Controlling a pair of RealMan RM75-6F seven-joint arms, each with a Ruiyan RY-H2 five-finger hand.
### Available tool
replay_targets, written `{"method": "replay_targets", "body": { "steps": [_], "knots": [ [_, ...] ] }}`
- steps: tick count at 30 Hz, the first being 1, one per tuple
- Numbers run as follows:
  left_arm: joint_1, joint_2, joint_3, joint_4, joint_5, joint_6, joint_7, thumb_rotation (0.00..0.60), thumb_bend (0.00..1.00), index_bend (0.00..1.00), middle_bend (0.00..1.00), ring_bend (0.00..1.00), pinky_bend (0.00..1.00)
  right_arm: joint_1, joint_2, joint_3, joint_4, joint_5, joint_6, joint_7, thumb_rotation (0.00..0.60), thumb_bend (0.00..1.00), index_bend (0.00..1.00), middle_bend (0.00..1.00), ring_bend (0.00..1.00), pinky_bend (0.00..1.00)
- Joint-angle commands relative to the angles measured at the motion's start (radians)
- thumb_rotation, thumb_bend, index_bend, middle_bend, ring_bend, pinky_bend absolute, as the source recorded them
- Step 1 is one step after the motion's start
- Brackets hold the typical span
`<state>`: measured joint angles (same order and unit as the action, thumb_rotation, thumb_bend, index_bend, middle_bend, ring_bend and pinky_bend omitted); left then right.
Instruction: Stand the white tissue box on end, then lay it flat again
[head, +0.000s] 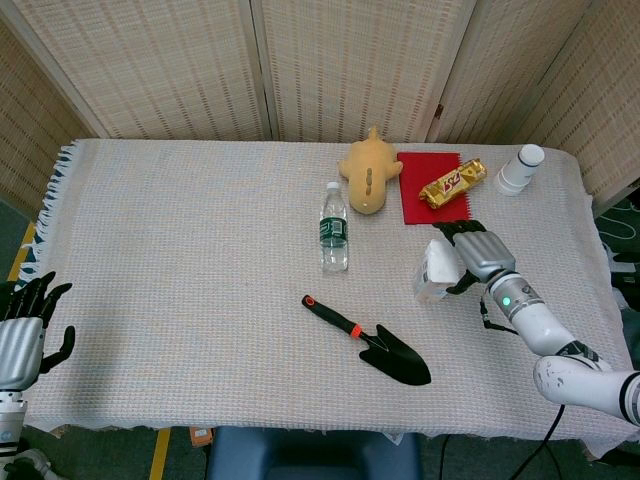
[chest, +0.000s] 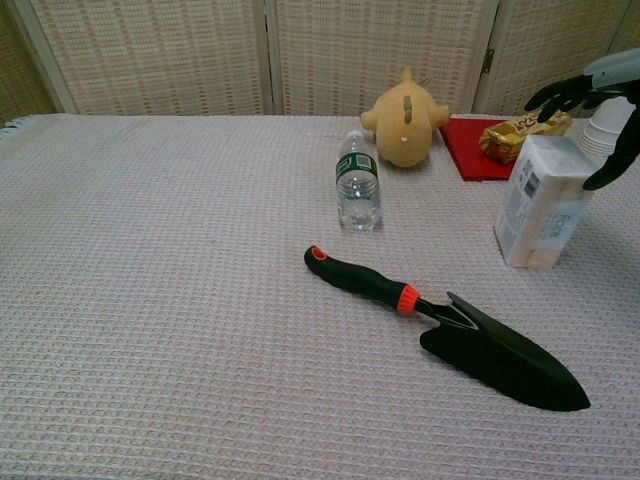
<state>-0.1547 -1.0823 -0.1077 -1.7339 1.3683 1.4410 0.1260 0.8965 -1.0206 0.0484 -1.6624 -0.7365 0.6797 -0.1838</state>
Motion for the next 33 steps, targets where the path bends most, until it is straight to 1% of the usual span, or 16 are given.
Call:
{"method": "replay_targets", "body": {
  "steps": [1, 5, 10, 17, 25, 29, 33],
  "knots": [
    [0.000, 0.001, -0.001, 0.001, -0.003, -0.002, -0.002, 0.600, 0.48, 0.16, 0.00, 0.00, 0.09, 0.007, -0.014, 0.000, 0.020, 0.011, -0.016, -0.001, 0.600, 0.00, 0.00, 0.07, 0.00, 0.00],
    [0.001, 0.001, -0.003, 0.003, -0.005, 0.000, -0.008, 0.600, 0.48, 0.16, 0.00, 0.00, 0.09, 0.009, -0.028, 0.000, 0.034, 0.018, -0.022, -0.003, 0.600, 0.00, 0.01, 0.08, 0.00, 0.00],
    [0.000, 0.003, -0.004, 0.005, -0.007, -0.004, -0.016, 0.600, 0.48, 0.16, 0.00, 0.00, 0.09, 0.014, -0.046, -0.004, 0.051, 0.031, -0.026, -0.011, 0.600, 0.00, 0.06, 0.13, 0.04, 0.00],
    [-0.001, 0.004, -0.006, 0.009, -0.011, -0.008, -0.023, 0.600, 0.49, 0.16, 0.00, 0.00, 0.09, 0.013, -0.059, -0.005, 0.060, 0.033, -0.022, -0.016, 0.600, 0.00, 0.13, 0.18, 0.07, 0.00],
    [-0.001, 0.005, -0.007, 0.010, -0.013, -0.009, -0.028, 0.600, 0.48, 0.16, 0.00, 0.00, 0.09, 0.008, -0.062, -0.001, 0.060, 0.031, -0.004, -0.020, 0.600, 0.00, 0.23, 0.22, 0.11, 0.00],
    [0.000, 0.005, -0.007, 0.010, -0.013, -0.008, -0.029, 0.600, 0.48, 0.16, 0.00, 0.00, 0.09, 0.005, -0.065, -0.002, 0.061, 0.027, 0.003, -0.027, 0.600, 0.00, 0.28, 0.25, 0.14, 0.00],
    [-0.001, 0.005, -0.007, 0.010, -0.013, -0.008, -0.027, 0.600, 0.48, 0.16, 0.00, 0.00, 0.09, 0.002, -0.071, -0.002, 0.067, 0.027, 0.012, -0.033, 0.600, 0.03, 0.30, 0.30, 0.19, 0.00]
  ]
}}
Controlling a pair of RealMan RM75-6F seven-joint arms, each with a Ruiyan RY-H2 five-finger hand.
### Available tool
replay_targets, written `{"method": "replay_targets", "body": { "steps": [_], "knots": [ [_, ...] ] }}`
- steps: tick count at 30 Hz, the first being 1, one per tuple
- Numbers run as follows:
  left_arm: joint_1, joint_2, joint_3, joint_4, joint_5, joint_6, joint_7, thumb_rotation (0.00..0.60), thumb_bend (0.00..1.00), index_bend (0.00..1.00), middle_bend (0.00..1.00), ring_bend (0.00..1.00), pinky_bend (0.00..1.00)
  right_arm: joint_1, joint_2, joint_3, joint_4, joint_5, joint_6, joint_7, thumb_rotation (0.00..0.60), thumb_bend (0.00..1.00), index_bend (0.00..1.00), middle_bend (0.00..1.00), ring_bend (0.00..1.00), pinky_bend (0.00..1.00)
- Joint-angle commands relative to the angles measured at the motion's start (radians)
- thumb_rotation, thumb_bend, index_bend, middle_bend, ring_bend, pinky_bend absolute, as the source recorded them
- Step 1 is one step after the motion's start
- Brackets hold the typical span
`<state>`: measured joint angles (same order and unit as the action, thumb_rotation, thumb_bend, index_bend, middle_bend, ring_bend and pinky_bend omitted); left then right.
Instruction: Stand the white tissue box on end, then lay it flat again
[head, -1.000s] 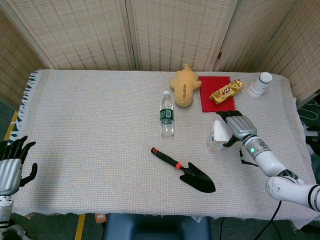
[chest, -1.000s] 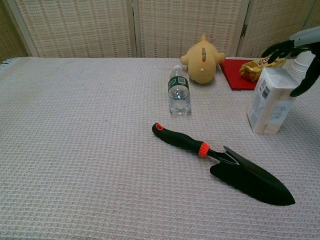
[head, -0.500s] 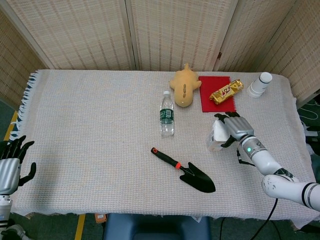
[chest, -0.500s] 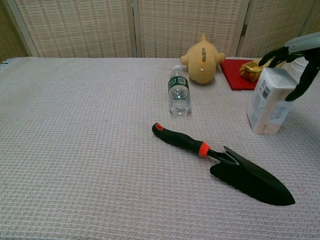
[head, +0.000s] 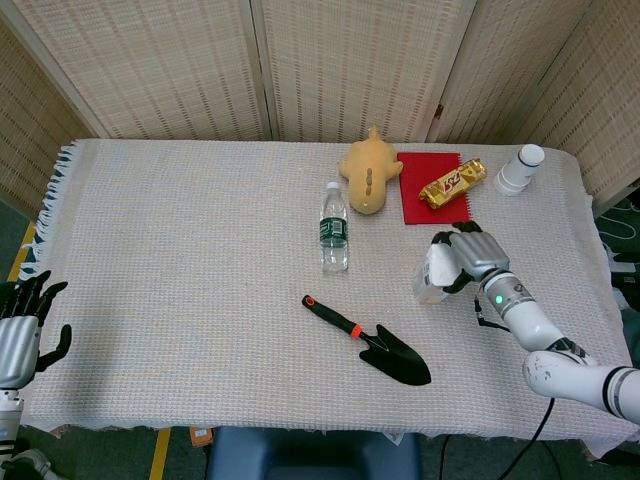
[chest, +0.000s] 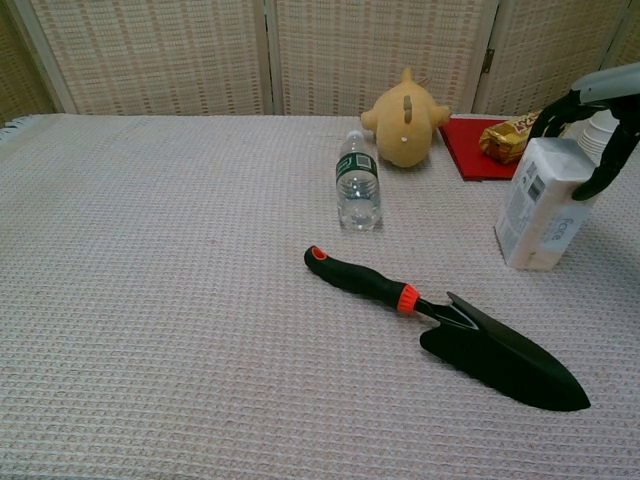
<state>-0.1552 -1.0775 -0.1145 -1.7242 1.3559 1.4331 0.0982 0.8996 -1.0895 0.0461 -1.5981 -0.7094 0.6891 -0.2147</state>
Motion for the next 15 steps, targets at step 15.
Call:
{"method": "replay_targets", "body": {
  "steps": [15],
  "knots": [
    [0.002, 0.002, 0.001, -0.002, 0.003, 0.003, -0.007, 0.600, 0.48, 0.16, 0.00, 0.00, 0.09, -0.051, -0.015, 0.040, 0.014, -0.094, 0.061, 0.050, 0.600, 0.30, 0.41, 0.42, 0.34, 0.00]
  ]
}}
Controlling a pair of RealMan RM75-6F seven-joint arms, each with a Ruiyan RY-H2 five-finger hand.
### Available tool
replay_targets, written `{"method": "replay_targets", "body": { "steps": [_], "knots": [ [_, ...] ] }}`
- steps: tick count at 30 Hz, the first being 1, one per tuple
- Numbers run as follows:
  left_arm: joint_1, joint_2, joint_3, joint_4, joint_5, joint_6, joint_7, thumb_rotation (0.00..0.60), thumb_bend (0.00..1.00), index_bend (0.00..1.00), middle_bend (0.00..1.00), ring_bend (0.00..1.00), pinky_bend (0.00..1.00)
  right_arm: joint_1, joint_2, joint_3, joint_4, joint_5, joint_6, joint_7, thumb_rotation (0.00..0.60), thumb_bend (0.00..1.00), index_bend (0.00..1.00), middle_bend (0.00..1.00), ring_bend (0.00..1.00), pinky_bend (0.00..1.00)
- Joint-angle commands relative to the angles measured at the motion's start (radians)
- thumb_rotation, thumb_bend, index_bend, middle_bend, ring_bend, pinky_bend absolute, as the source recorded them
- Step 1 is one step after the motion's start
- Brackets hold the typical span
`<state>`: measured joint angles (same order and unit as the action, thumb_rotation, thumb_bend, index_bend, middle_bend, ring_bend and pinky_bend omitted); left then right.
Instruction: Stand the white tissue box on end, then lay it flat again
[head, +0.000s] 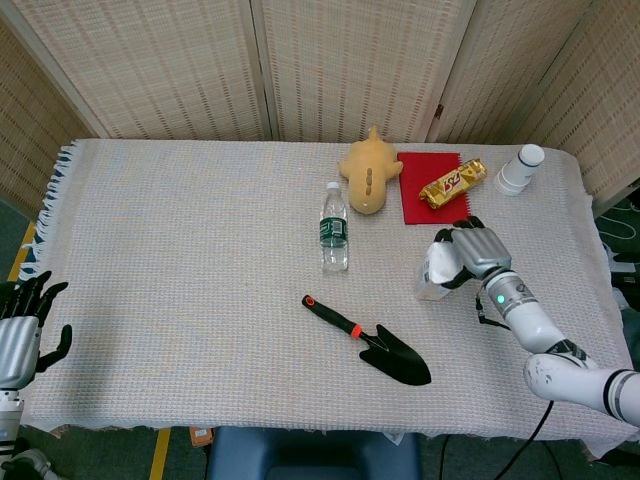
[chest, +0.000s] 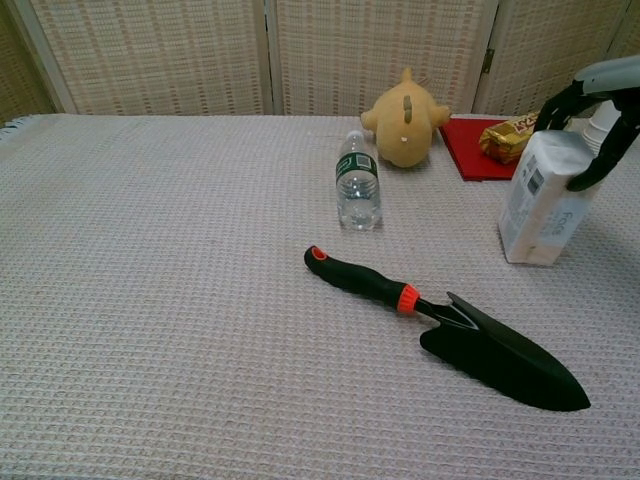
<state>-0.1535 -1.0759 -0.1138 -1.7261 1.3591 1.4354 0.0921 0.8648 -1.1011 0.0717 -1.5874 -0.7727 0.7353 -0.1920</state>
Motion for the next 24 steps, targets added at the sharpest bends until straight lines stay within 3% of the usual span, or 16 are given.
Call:
{"method": "replay_targets", "body": {
  "steps": [1, 5, 9, 13, 16, 24],
  "knots": [
    [0.000, 0.001, 0.000, 0.000, 0.000, 0.001, -0.002, 0.600, 0.48, 0.16, 0.00, 0.00, 0.09, -0.028, -0.007, 0.026, 0.005, -0.056, 0.026, 0.055, 0.600, 0.30, 0.41, 0.42, 0.34, 0.00],
    [0.002, 0.002, 0.000, 0.000, 0.002, 0.002, -0.004, 0.600, 0.48, 0.16, 0.00, 0.00, 0.09, -0.117, -0.035, 0.098, 0.044, -0.249, 0.059, 0.350, 0.600, 0.30, 0.41, 0.42, 0.34, 0.00],
    [0.002, 0.004, 0.000, -0.003, 0.002, 0.002, -0.006, 0.600, 0.48, 0.16, 0.00, 0.00, 0.09, -0.211, -0.130, 0.122, 0.185, -0.483, 0.174, 0.734, 0.600, 0.32, 0.41, 0.42, 0.36, 0.00],
    [0.001, 0.002, 0.001, -0.001, 0.001, 0.000, -0.004, 0.600, 0.48, 0.16, 0.00, 0.00, 0.09, -0.264, -0.262, 0.111, 0.390, -0.608, 0.294, 1.061, 0.600, 0.36, 0.41, 0.43, 0.38, 0.00],
    [0.001, 0.001, 0.001, -0.001, 0.001, -0.001, -0.003, 0.600, 0.48, 0.16, 0.00, 0.00, 0.09, -0.272, -0.358, 0.092, 0.564, -0.658, 0.322, 1.266, 0.600, 0.39, 0.41, 0.43, 0.38, 0.00],
    [-0.001, -0.002, 0.000, 0.000, -0.005, -0.003, 0.006, 0.600, 0.48, 0.16, 0.00, 0.00, 0.09, -0.222, -0.513, 0.017, 0.892, -0.780, 0.325, 1.577, 0.600, 0.42, 0.43, 0.43, 0.38, 0.00]
  ]
}}
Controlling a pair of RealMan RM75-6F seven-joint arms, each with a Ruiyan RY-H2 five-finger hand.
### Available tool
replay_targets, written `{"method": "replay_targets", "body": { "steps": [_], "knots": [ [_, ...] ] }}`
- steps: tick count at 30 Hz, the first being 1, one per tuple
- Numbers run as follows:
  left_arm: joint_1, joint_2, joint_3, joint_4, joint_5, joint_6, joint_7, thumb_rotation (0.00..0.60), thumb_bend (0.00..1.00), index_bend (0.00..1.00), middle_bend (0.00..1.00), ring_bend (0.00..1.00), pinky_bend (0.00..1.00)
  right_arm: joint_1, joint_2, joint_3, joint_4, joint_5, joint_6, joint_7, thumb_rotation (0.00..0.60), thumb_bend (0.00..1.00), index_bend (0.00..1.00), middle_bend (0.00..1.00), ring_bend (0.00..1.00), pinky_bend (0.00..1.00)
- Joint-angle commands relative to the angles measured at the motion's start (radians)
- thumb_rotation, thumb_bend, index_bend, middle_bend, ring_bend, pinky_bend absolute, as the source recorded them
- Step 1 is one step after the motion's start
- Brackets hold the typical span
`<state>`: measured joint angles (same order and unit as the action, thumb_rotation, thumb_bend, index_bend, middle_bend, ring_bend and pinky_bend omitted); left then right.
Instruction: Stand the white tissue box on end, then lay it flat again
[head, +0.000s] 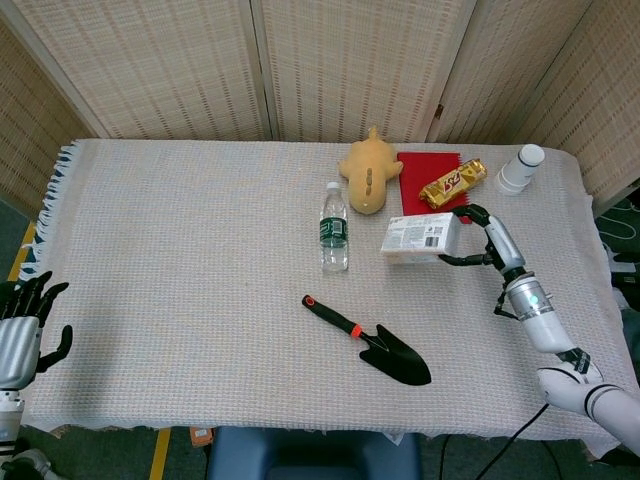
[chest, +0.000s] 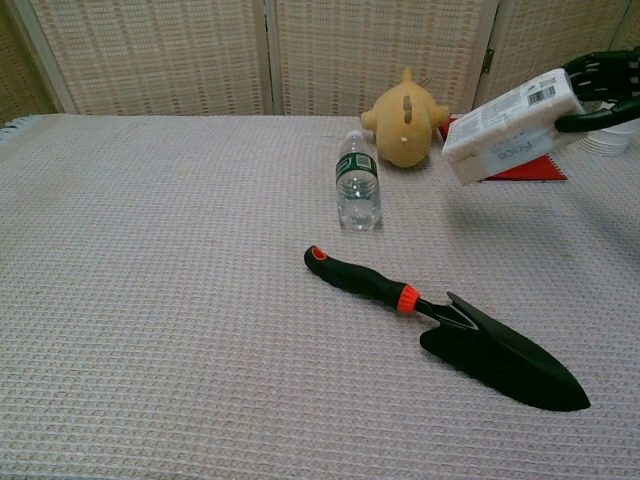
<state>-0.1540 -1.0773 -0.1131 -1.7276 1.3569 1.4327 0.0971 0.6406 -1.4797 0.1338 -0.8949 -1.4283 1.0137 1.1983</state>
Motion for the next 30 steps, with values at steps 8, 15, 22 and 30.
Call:
{"method": "replay_targets", "body": {
  "steps": [8, 15, 22, 30],
  "knots": [
    [0.000, 0.000, -0.006, 0.006, -0.011, 0.000, -0.002, 0.600, 0.48, 0.16, 0.00, 0.00, 0.09, 0.066, -0.214, -0.109, 0.371, -0.191, 0.012, 0.372, 0.600, 0.44, 0.43, 0.43, 0.38, 0.00],
    [-0.003, -0.002, -0.007, 0.009, -0.022, -0.010, 0.000, 0.600, 0.48, 0.16, 0.00, 0.00, 0.09, 0.079, -0.262, -0.123, 0.462, -0.195, 0.022, 0.367, 0.600, 0.44, 0.43, 0.44, 0.39, 0.00],
    [-0.006, -0.004, -0.008, 0.011, -0.027, -0.014, 0.005, 0.600, 0.48, 0.16, 0.00, 0.00, 0.09, 0.087, -0.299, -0.126, 0.504, -0.188, 0.031, 0.287, 0.600, 0.44, 0.43, 0.44, 0.39, 0.00],
    [-0.006, -0.004, -0.011, 0.016, -0.036, -0.015, 0.003, 0.600, 0.48, 0.16, 0.00, 0.00, 0.09, 0.095, -0.342, -0.129, 0.545, -0.182, 0.035, 0.236, 0.600, 0.44, 0.44, 0.44, 0.39, 0.00]
  ]
}}
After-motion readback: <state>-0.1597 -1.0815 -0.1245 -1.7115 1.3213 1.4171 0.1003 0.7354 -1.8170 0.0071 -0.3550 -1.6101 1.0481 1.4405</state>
